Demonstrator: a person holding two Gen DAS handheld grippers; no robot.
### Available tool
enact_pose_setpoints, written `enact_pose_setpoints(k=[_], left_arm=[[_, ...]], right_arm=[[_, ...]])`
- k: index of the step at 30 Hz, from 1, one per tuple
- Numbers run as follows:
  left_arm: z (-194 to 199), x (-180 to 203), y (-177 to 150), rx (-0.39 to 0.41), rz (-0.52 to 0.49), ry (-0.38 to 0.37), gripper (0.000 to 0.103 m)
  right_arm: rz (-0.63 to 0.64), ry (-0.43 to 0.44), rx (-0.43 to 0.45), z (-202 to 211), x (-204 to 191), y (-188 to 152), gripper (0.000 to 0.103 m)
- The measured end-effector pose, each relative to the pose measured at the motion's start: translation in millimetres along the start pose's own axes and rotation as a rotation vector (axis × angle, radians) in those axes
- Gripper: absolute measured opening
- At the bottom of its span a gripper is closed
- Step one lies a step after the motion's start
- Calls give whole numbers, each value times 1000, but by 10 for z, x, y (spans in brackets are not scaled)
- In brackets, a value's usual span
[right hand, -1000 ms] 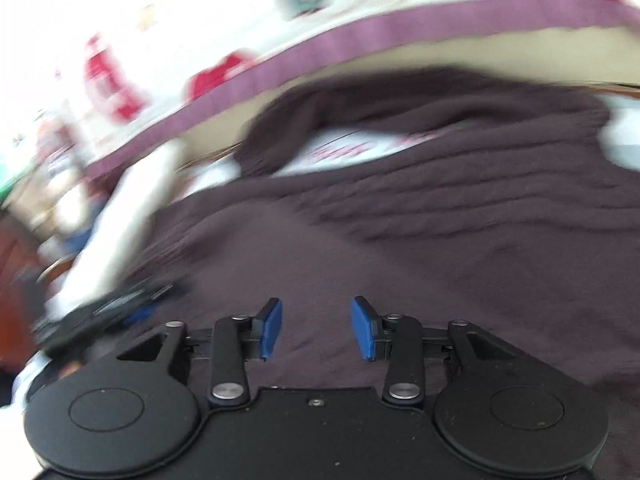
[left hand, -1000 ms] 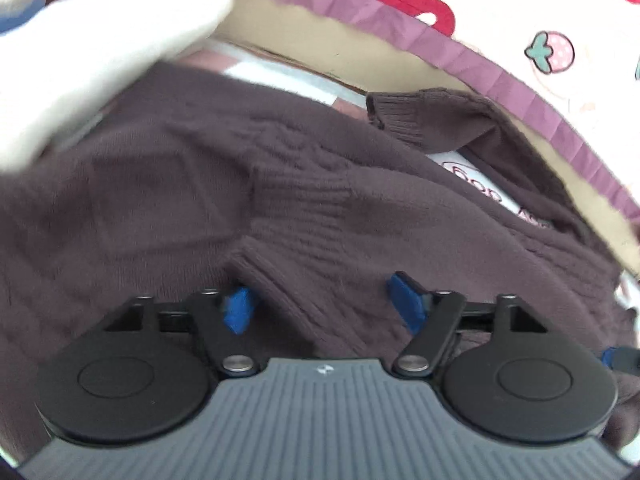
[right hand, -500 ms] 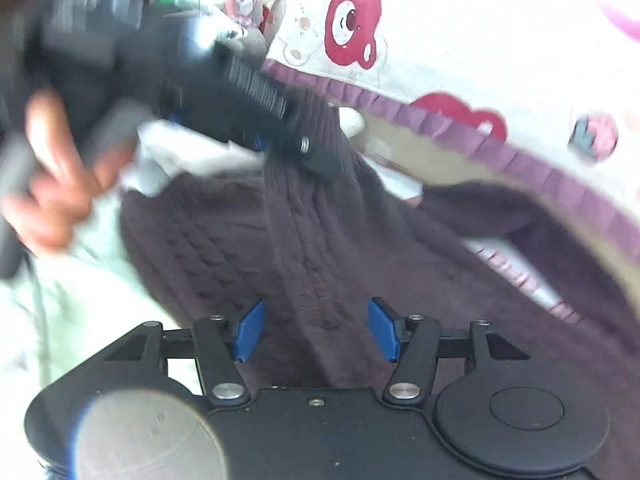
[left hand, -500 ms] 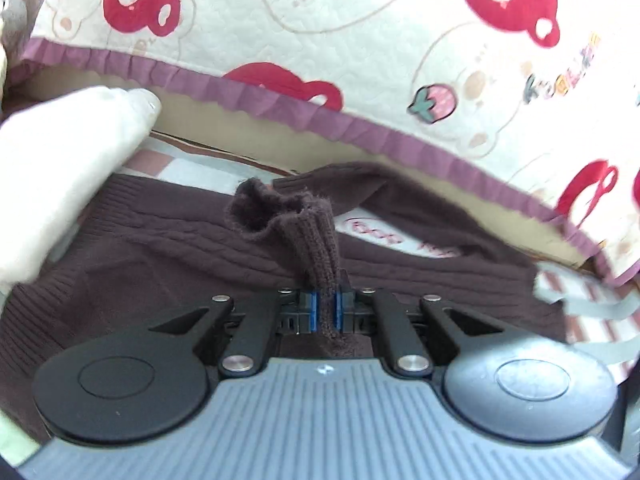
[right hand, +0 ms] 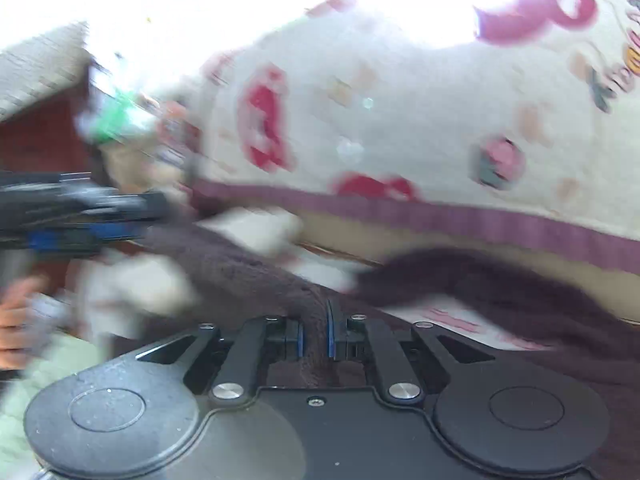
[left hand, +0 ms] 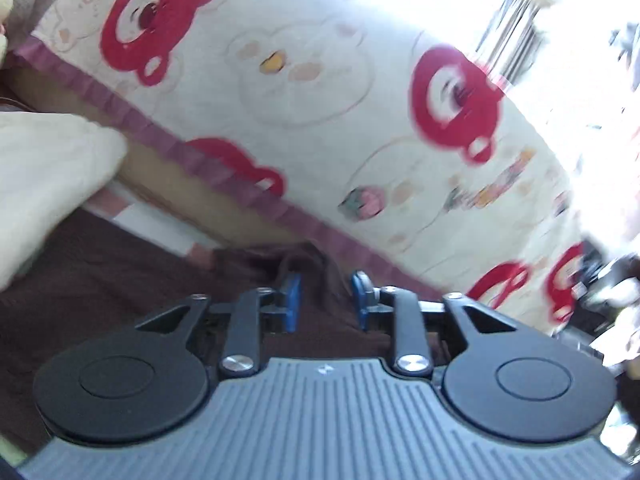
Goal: Fold clothes
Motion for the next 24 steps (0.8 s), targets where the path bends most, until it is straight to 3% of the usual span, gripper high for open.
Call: enact_pose_setpoints(k=[2,5,7,9,11,15,20,24], left_arm=[[-142,35,-198,-90,-24,7,41],[-315,157,-518,-192,-174,61,47],[-427,200,-674,-223,-280,119,49],[-573,184,-765,-248,-321,138,55],[-773,155,-827,-297,-297,93,55],[-1202,164,-795,-375,-211,-94,55],[-1789,129,-572,-414,-293,-123,60],[-2128,155,-484,-441,-261,-188,61]], right_arm=[[-185,37,-112,-319,444,-206,11],[-411,-47,-171,-458,975,-486,11],[-364,-156,-174,-457,1136,-478,11],[-343,-193,-158,-407,1176,-414,12],[-336,-192,-154,-403,1148,-399,12],[-322,-198,-169,-373,1082,-439,12],[-345,-190,-194,-410,1121,-475,12],[-334,-153,-191,-423,1099,-464,12]])
Point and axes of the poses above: each gripper's, at about its wrist camera, not at the fingertips, and z roughly against the way its jaws point, x to its right, y to its top, the point moved 7 cm from there along -z, roughly the way its jaws point, and after that the axes turned 5 degrees about -x, right-handed, at the moved point
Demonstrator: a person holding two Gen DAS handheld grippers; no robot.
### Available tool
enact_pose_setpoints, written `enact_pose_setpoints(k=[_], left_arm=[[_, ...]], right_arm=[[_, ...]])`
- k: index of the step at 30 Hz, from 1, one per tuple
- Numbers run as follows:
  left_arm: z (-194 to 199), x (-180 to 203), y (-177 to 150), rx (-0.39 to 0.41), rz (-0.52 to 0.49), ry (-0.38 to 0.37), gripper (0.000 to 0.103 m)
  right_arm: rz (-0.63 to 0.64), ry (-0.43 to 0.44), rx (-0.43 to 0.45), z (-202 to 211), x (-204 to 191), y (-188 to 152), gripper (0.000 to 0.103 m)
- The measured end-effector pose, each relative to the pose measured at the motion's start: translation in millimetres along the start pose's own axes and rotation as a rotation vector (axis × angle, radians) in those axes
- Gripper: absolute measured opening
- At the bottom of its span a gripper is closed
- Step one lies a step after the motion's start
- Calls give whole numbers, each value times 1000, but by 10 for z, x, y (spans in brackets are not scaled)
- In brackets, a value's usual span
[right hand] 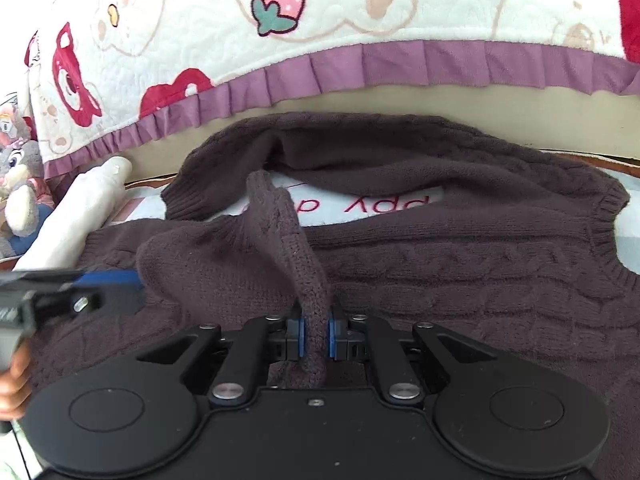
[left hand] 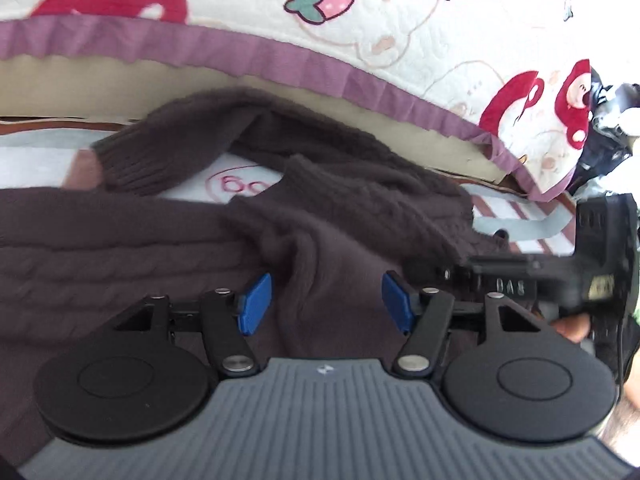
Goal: Fold clothes
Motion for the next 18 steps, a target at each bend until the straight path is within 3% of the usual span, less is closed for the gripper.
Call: enact_pose_setpoints(k=[3,5,8,10,12,15,17,18], left_arm=[[-50,1,80,68,18,-47,57],[-49,44,113,99,25,-73,14],[140,178,130,201,-26,-23,13],[333,230,122,263,-44,53,13],[613,232,72,335,-30,115,13],[1157,119,-127,462,38,257,13],[1466,-70,-303,521,139,438,14],[1567,-194,-416,514,203,550,14]], right_arm=[[111,100,67,160,-194,7,12],[162,180,112,315,-326,-1,12],[100,112,152,429,-198,42,17],[5,0,160,495,12,61,19],[-28,-203,152,633,123,-5,19],[-166,-215,175,865,163,-177,19],[-262,-176,191,990,167,-249,20],[-301,-160,203,1051,166,-288,20]])
Point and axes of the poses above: each gripper's, at about its wrist camera, not at the fingertips, and z roughly against the way its jaws point, x to its right, y to its top, the point moved 7 cm from there along -z, roughly the way its jaws point, and after that the axes turned 5 degrees about -x, right-handed, at the moved point
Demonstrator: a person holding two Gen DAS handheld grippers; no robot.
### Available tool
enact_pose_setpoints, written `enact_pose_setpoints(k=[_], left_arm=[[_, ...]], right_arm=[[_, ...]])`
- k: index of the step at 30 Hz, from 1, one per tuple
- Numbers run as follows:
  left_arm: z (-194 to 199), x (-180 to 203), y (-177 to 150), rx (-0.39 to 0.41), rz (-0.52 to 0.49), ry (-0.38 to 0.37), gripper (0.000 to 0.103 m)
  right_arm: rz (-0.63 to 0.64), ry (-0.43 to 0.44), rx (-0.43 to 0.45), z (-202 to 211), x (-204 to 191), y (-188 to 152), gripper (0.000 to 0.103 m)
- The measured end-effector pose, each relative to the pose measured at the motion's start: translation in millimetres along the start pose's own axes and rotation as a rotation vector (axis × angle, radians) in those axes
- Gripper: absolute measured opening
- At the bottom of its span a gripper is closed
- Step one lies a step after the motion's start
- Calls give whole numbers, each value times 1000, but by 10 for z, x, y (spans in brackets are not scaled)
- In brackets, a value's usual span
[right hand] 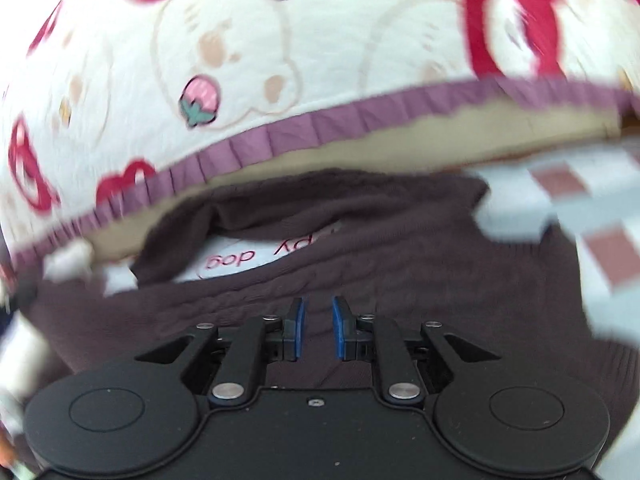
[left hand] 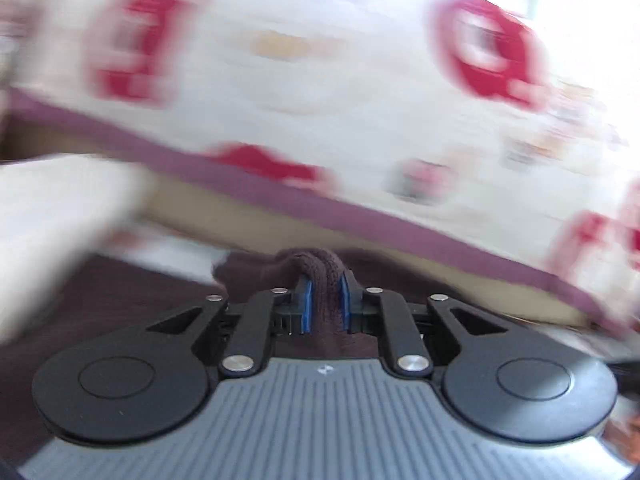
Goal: Fold clothes
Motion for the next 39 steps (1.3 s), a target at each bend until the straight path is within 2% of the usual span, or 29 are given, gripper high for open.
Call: enact_pose_setpoints(k=[1,2,3,5,7,9,10,11,12,14,15,17,19,21,22,23,27,30,33,36,39], left_arm=[[19,-154,-56,-28,14,111,14],[13,-254,-109,-58,8,185,14],[-2,-301,-156,-85,-3,216,14],[-28,-293,-234,-127,-23,202,15],[-58,-106,-292,-137,-99,178,15],[-116,115,-348,-147,-215,189,16],[-138,181,-386,-156,-256,201,20],[-155,209,-428,-170,-278,213,28],[-176,216,-476,-192,-291,227,32],[-174,176,-560,-236,-295,252,34],[-165,139,-563,-253,-285,262,34],[-126,75,-531,-274,-263,277,35],[-56,54,-434,-279,-268,308,36],[42,57,-316,-273,-274,345,38],[104,80,-250,-267,-277,358,44],[149,118,-187,-271,-278,359,45],[260,586,-61,-363,-312,177,45],[295,1017,-64,-411,-364,117,45],[229,1474,-329,-522,-466,110,48],[312,1889,-766,-622,-514,4,48],[335,2175,-1005,-667,-542,-57,48]], right_arm=[[-6,-4,4,45,-3,-25,20],[-6,-11,7,87,-11,-50,20],[-2,-13,0,114,-31,-67,20],[-28,22,-18,136,-44,-102,20],[-62,44,-51,117,-31,-162,20],[-83,8,-84,61,22,-188,20],[-99,-21,-95,42,69,-196,20],[-117,-50,-104,26,117,-203,20],[-155,-80,-108,32,203,-195,25],[-276,-87,-94,80,424,-122,35],[-356,-67,-81,127,559,-67,41],[-538,-7,-56,246,877,64,42],[-666,20,-26,360,1166,177,52],[-709,5,-26,438,1341,259,56],[-703,-7,-28,469,1391,294,56],[-700,-9,-26,496,1419,320,57],[-693,116,-48,495,1330,373,59],[-637,190,-100,416,1141,411,59],[-629,248,-153,343,1049,399,59],[-683,261,-164,330,1123,361,60],[-729,282,-128,371,1191,373,61]])
Point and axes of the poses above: each gripper's, at about its wrist camera, not at the fingertips, and z roughly against the way its jaws point, x to its right, y to its top, the point moved 7 cm from there along -z, roughly the way its jaws point, and after that the axes turned 5 degrees about -x, right-handed, at the moved point
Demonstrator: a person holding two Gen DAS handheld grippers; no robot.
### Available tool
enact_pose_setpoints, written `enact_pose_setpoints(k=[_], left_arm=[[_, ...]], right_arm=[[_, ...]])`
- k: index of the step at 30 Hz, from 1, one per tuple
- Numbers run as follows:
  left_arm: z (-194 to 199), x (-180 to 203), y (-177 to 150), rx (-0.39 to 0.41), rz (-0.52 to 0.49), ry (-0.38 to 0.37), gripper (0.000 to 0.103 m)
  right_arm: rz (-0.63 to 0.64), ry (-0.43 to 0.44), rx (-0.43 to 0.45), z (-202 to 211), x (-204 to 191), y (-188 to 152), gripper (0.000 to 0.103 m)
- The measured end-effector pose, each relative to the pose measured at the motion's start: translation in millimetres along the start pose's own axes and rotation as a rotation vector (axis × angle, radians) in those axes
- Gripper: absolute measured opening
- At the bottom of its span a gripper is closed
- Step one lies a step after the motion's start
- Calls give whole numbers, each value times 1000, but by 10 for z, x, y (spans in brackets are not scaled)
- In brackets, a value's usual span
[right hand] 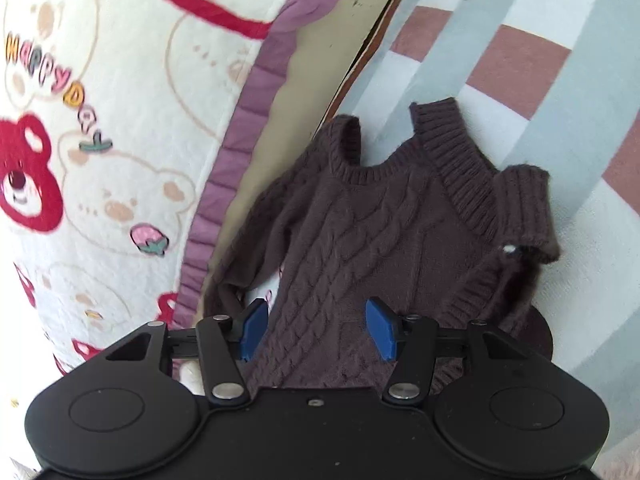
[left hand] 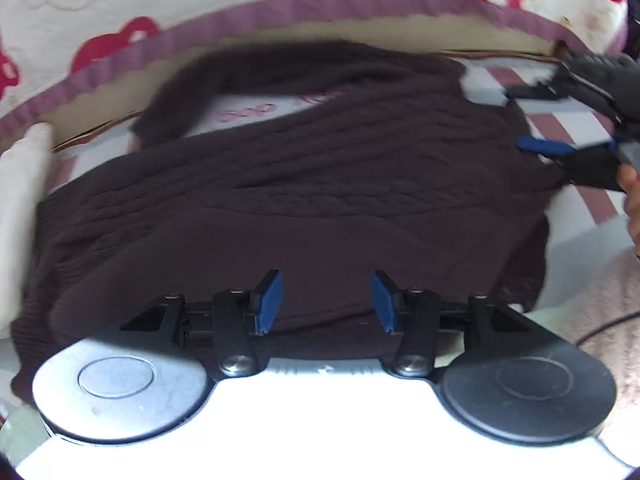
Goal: Fold clothes
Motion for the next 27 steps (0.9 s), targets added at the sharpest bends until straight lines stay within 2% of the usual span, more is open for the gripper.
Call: enact_pose_setpoints(k=[3,6,8,10,13,20,22,24,27], left_arm=[[13,98,28,0,-8,-27,48],[32,52,-2,-19,3,-26,48],[17,-51,-4,-40,50,-30,48],[52,-122,45,-17,127,-85,44],[113,-163,177,56,220,-205,44],[-190,136,432,88,184,-339,44],[-299,160,416,55,180,-376,45],[-396,158,403,35,165,-403,46],[-517,83,384,21,132,-419,46]], right_arm=[[-27,17,20,11,-22,24,61],[-26,8,-11,-85,-54,-47,61],[-27,21,-39,-131,-93,-116,61],[-7,-3,-52,-153,-112,-173,61],[-10,-59,-71,-188,-50,-254,62],[-55,-97,-30,-32,60,-175,62],[65,-147,-77,-6,-67,-92,62],[243,-223,-155,-8,-236,16,62],[562,-258,-307,-56,-455,93,62]])
Point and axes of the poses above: each gripper's, at about its wrist camera, not at the fingertips, and z roughly against the way its jaws point, x to its right, y to its top, the point moved 7 cm from there along -z, roughly the way its jaws point, and after that the axes turned 5 degrees about -x, right-handed, at the moved point
